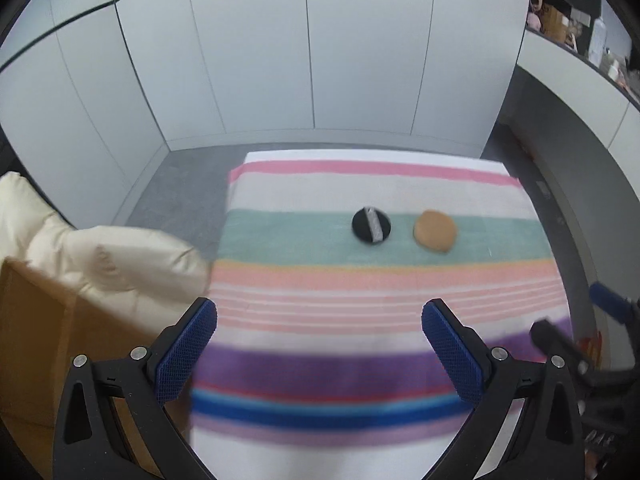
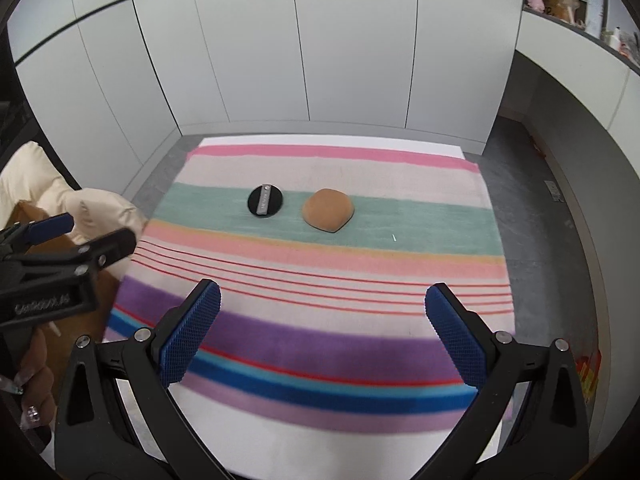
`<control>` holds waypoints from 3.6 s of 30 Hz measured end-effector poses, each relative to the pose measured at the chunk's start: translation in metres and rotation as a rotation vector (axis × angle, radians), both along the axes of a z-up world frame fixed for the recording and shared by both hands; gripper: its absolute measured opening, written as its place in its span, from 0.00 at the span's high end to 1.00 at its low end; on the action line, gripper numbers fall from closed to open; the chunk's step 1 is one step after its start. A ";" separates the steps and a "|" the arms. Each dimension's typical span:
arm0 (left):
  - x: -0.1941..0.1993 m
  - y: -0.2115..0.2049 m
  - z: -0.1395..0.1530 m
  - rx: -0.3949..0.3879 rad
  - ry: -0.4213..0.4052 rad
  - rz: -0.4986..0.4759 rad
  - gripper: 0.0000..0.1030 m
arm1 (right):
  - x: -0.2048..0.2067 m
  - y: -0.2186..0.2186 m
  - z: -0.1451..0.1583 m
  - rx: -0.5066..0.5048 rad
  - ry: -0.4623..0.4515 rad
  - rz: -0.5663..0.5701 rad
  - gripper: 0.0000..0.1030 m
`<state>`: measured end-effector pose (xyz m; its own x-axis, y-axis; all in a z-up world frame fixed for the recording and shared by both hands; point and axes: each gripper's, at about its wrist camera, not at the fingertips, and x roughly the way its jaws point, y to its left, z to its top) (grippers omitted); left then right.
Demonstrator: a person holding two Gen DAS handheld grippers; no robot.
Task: Organize objects
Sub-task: 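Reach the right tool to the tan sponge while the left tool reaches the black puff, then close the right tool on the tan sponge while the left tool grips the black puff, then lift the tan sponge with the right tool while the left tool lifts the black puff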
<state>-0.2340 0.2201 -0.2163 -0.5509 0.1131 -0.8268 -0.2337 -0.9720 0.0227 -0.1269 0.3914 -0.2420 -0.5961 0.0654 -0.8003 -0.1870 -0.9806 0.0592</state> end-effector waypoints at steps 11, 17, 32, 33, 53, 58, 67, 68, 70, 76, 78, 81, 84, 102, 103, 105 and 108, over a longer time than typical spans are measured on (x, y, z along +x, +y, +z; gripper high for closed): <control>-0.085 0.028 -0.099 0.020 -0.117 0.060 0.00 | -0.079 0.038 -0.088 -0.042 -0.078 -0.015 0.00; -0.113 0.039 -0.129 0.016 -0.124 0.062 0.00 | -0.116 0.051 -0.134 -0.050 -0.113 -0.015 0.00; -0.132 0.026 -0.156 0.117 -0.116 -0.004 0.00 | -0.152 0.032 -0.150 0.044 -0.021 0.019 0.39; -0.130 0.031 -0.156 0.114 -0.115 -0.023 0.00 | -0.152 0.034 -0.150 0.026 -0.014 0.019 0.40; -0.148 0.085 -0.140 0.059 -0.046 0.037 0.55 | -0.128 0.076 -0.127 -0.030 -0.014 -0.043 0.62; -0.141 0.068 -0.119 0.052 -0.035 0.036 0.55 | -0.127 0.077 -0.115 -0.035 -0.018 -0.052 0.67; -0.130 0.061 -0.049 0.076 0.018 0.019 0.55 | -0.121 0.072 -0.053 -0.007 0.021 -0.055 0.68; -0.127 0.060 -0.039 0.076 0.034 0.017 0.55 | -0.120 0.071 -0.045 -0.004 0.027 -0.056 0.68; -0.120 0.059 -0.017 0.070 0.065 0.012 0.55 | -0.118 0.067 -0.025 0.004 0.038 -0.055 0.68; -0.103 0.055 0.049 0.016 0.160 -0.003 0.55 | -0.111 0.058 0.039 0.019 0.055 -0.045 0.69; -0.096 0.058 0.071 -0.013 0.188 -0.011 0.55 | -0.107 0.057 0.060 0.021 0.066 -0.045 0.69; -0.086 0.056 0.106 0.012 0.201 -0.014 0.55 | -0.098 0.055 0.097 0.060 0.091 -0.061 0.69; -0.074 0.050 0.147 0.083 0.232 -0.015 0.55 | -0.089 0.051 0.134 0.096 0.110 -0.085 0.69; -0.003 0.018 0.262 0.191 0.277 -0.011 0.55 | -0.012 0.010 0.268 0.186 0.275 -0.104 0.69; -0.001 0.017 0.263 0.177 0.285 -0.013 0.55 | -0.005 0.005 0.271 0.185 0.279 -0.101 0.69; 0.003 0.020 0.265 0.171 0.289 -0.023 0.55 | -0.002 0.002 0.274 0.182 0.284 -0.098 0.69; 0.010 0.021 0.269 0.157 0.299 -0.030 0.55 | 0.004 0.000 0.274 0.164 0.286 -0.101 0.69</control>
<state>-0.2237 0.2412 0.0524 -0.7606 0.2463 -0.6007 -0.2680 -0.9619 -0.0551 -0.1227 0.3913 0.0320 -0.7789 0.2495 -0.5755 -0.2820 -0.9588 -0.0340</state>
